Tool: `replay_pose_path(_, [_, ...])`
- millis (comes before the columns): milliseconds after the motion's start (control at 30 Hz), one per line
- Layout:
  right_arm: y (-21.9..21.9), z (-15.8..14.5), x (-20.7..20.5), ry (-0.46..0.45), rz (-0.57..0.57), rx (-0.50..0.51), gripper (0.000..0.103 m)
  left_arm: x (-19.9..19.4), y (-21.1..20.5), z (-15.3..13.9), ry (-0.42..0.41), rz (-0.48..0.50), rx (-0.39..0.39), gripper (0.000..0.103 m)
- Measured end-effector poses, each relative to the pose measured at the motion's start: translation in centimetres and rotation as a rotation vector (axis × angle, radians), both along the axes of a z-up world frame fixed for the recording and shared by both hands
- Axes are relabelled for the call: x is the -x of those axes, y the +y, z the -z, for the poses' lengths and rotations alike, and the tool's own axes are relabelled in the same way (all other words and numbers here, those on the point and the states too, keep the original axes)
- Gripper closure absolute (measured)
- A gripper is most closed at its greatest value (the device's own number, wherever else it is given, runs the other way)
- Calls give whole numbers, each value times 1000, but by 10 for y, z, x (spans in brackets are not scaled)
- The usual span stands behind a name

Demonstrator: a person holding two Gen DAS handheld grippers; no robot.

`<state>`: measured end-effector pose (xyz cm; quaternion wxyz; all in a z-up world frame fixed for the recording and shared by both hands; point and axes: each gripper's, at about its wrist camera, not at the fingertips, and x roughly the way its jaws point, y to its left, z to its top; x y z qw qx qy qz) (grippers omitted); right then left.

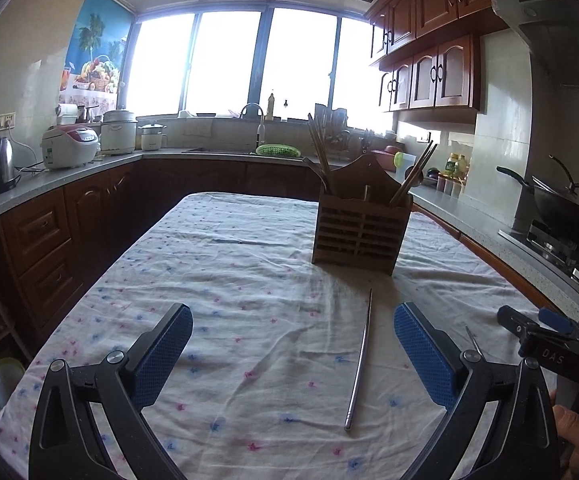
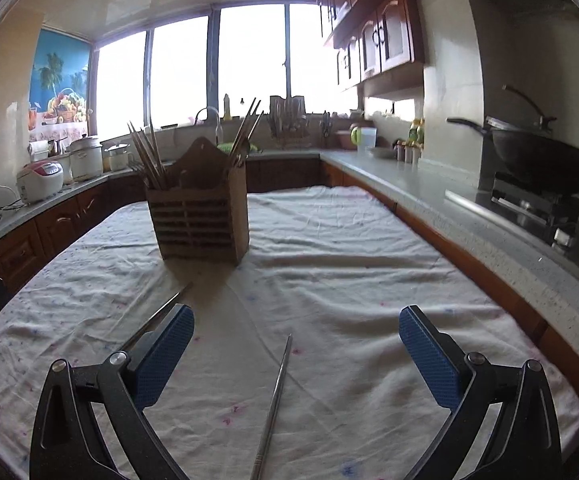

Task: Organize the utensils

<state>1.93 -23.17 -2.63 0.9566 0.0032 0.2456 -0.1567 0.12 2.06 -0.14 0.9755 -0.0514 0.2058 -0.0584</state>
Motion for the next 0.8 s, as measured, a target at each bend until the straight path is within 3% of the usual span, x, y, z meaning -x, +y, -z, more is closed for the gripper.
replay_pose_path(100, [-2,4,-4,10,-12,-59,0,0,1,-2,7,-18,-17,1])
replay_pose_path(800, [23,-16,26,-178,-150,-44,0,10,-11,5,-79,-73,-148,1])
